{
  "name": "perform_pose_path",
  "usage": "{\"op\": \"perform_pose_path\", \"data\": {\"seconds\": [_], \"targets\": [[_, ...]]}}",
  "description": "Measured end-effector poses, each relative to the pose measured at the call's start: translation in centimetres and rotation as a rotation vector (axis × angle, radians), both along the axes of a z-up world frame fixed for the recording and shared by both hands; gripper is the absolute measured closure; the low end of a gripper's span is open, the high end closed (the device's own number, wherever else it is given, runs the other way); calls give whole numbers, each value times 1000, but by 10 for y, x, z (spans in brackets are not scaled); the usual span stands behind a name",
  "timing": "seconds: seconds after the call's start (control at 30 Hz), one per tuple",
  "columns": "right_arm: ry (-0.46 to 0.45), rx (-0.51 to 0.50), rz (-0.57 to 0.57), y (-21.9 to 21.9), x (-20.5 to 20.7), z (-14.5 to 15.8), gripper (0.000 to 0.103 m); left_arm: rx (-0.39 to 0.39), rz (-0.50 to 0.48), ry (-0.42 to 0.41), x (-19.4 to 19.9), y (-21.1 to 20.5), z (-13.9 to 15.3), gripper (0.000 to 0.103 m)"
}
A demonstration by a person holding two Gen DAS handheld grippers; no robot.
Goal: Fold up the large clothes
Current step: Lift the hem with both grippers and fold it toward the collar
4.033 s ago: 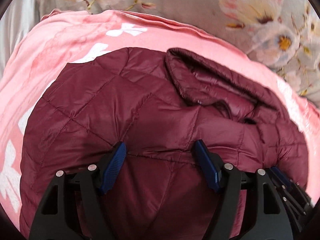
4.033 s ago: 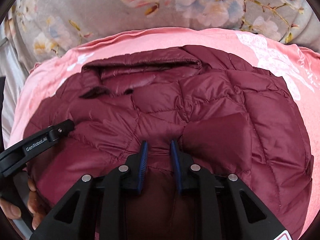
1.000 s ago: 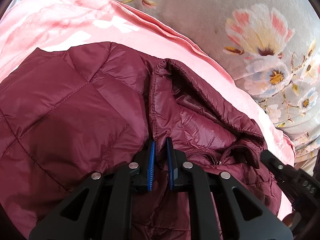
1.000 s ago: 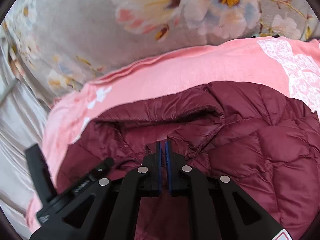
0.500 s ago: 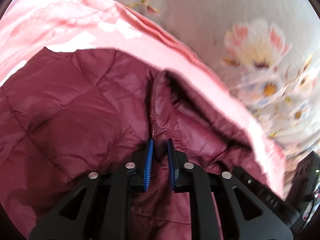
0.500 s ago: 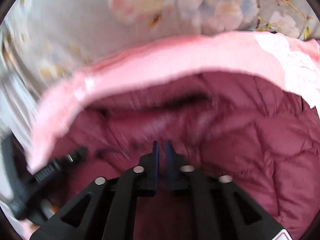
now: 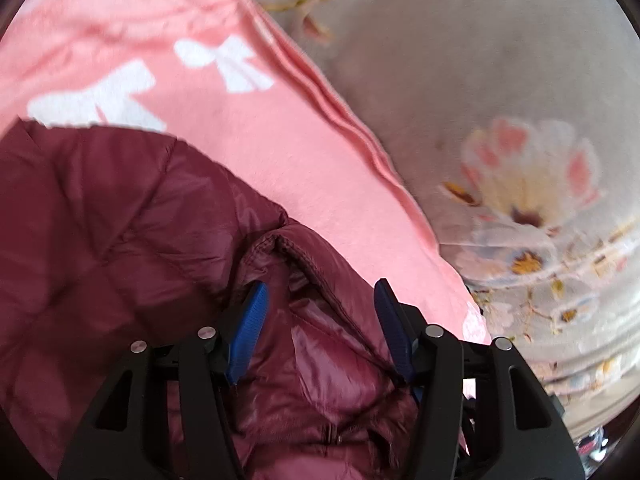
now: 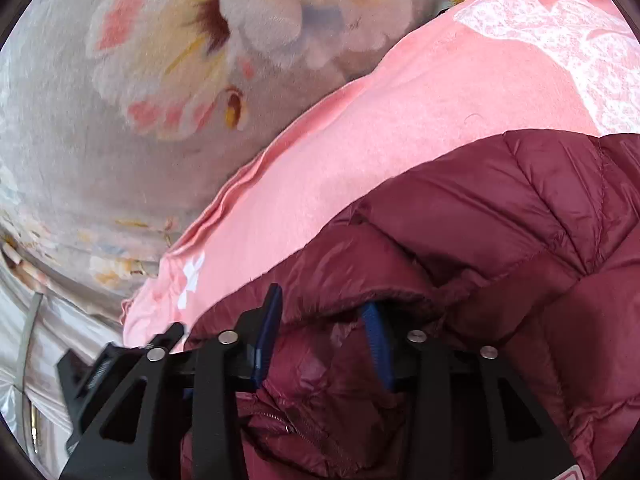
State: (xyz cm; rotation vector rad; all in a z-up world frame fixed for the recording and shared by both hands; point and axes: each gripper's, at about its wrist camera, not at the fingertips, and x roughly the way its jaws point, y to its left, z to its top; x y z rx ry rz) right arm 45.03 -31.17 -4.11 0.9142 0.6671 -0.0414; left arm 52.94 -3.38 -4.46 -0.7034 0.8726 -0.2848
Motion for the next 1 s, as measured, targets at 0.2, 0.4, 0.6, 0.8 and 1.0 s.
{"op": "perform_pose_path", "data": {"seconds": [0.2, 0.4, 0.6, 0.8, 1.0], "targets": [[-70, -84, 43, 0, -19, 12, 100, -27, -10, 30, 7, 3, -9, 100], [40, -239, 112, 13, -24, 3, 100, 112, -59, -68, -32, 1, 5, 101], [151, -343, 126, 26, -12, -13, 101, 185, -60, -7, -30, -4, -22, 100], [189, -445, 127, 39, -6, -15, 102, 274, -65, -27, -32, -12, -27, 100], [143, -416, 131, 33, -13, -12, 97, 284, -62, -44, -28, -17, -30, 98]]}}
